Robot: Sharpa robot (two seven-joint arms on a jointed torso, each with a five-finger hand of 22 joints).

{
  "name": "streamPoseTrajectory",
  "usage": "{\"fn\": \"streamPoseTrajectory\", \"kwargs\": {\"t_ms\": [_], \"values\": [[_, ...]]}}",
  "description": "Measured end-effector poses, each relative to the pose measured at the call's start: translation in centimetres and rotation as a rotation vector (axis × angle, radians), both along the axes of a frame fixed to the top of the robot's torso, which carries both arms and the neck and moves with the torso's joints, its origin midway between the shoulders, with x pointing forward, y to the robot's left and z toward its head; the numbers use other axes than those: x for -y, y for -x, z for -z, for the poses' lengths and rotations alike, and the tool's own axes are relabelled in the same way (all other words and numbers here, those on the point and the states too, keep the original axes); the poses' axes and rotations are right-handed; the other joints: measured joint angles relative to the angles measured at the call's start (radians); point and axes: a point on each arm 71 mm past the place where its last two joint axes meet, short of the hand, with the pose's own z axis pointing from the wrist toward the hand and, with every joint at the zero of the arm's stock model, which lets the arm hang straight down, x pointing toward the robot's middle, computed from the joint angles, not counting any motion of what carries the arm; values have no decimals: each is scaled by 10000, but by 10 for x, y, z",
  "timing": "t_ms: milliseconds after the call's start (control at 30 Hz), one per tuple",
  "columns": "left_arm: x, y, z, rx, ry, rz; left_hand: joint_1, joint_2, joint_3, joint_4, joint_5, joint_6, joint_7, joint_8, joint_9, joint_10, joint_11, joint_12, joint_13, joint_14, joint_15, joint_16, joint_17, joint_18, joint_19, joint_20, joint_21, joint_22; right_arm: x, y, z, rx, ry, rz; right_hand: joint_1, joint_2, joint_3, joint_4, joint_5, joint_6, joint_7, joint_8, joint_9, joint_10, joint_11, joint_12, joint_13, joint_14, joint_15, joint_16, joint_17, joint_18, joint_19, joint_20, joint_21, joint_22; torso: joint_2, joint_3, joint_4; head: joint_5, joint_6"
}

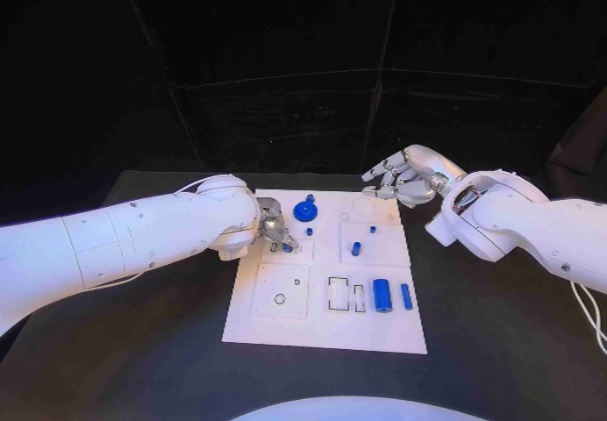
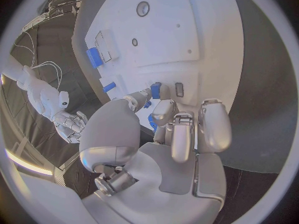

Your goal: Assemble the parts on the task board

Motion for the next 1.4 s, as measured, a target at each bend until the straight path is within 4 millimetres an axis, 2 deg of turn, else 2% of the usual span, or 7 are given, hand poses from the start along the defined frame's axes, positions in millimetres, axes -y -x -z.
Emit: {"fn": "streamPoseTrajectory", "kwargs": {"t_ms": [400, 467, 567, 833, 1100, 1233, 1400], "values": [[2, -2, 0, -6, -27, 7, -174, 122, -559, 311, 0, 108, 34, -37, -50, -1, 1, 117, 119, 0, 0, 0, 0, 1, 71, 0, 59, 120, 0, 0, 0, -17, 7, -16, 0, 0, -30, 29, 44, 0, 0, 0, 0, 0, 0, 0, -11, 0, 0, -40, -39, -2, -38, 38, -36, -73, 1, -2, -1, -40, -10], [2, -2, 1, -2, -34, -9, -238, 76, -740, 377, 0, 133, 9, -44, -63, 12, 14, 117, 136, 0, 0, 0, 0, -151, 103, -32, 59, 145, 0, 0, 0, -19, 8, -19, 0, 0, -30, 29, 44, 0, 0, 0, 0, 0, 0, 0, -23, 0, 0, -40, -39, -2, -37, 38, -82, -99, 1, -1, -1, -42, -9], [2, -3, 1, 2, -41, -24, -297, 135, -943, 469, 0, 144, -1, -44, -79, 35, 38, 161, 164, 0, 0, 0, 0, -151, 103, -32, 59, 177, 0, 0, 0, -22, 9, -21, 0, 0, -29, 29, 44, 0, 0, 0, 0, 0, 0, 0, -23, 0, 0, -40, -39, -2, -39, 36, -82, -104, 1, 1, -1, -45, -3], [1, -4, 1, 8, -51, -49, -585, -61, -2127, 913, -2, 268, -55, -86, -122, 73, 0, 233, 242, -30, -43, 0, 0, -151, 178, -38, 96, 277, 0, 0, 0, -28, 12, -25, 0, 0, -55, 55, 80, 0, 0, 0, 0, 0, 0, 0, -32, 0, 0, -81, -64, -1, -73, 2, -120, -160, -3, 3, -1, -62, 6], [-8, -2, 0, 21, -33, -166, -491, 33, -3762, 1488, -709, 302, -22, -131, -162, 105, -33, 233, 243, -1, -73, 0, 0, -151, 180, -39, 96, 301, 0, 0, 0, -30, 18, -14, 0, 0, -84, 85, 79, 0, 0, 0, 0, 0, 0, 0, -41, 0, 0, -95, -84, -2, -109, 39, -120, -188, -10, 1, 5, -89, 26], [-16, -1, -6, 139, 109, -298, -377, 147, -4118, 1487, -709, 291, -11, -203, -187, 34, -11, 24, -15, 0, -72, 0, 0, -150, 180, -39, 53, 152, 1, -1, 0, -28, 28, 14, 0, 0, -111, 111, 79, 0, 0, 0, 0, 0, 0, 0, -41, 0, 0, -95, -97, -2, -108, 39, -157, -204, -12, 0, 8, -101, 39], [-20, -10, -34, 669, 684, -536, 151, 269, -4637, 1459, -709, -228, 179, -520, -330, -470, 154, -598, -745, -1, -72, 0, 0, -150, 50, 18, -184, -142, 3, -1, 1, -27, 41, 51, 0, 0, -111, 111, 79, 0, 0, 0, 0, 0, 0, 0, -40, 0, 0, -95, -97, -2, -108, 39, -157, -203, -12, 0, 11, -111, 75]]}}
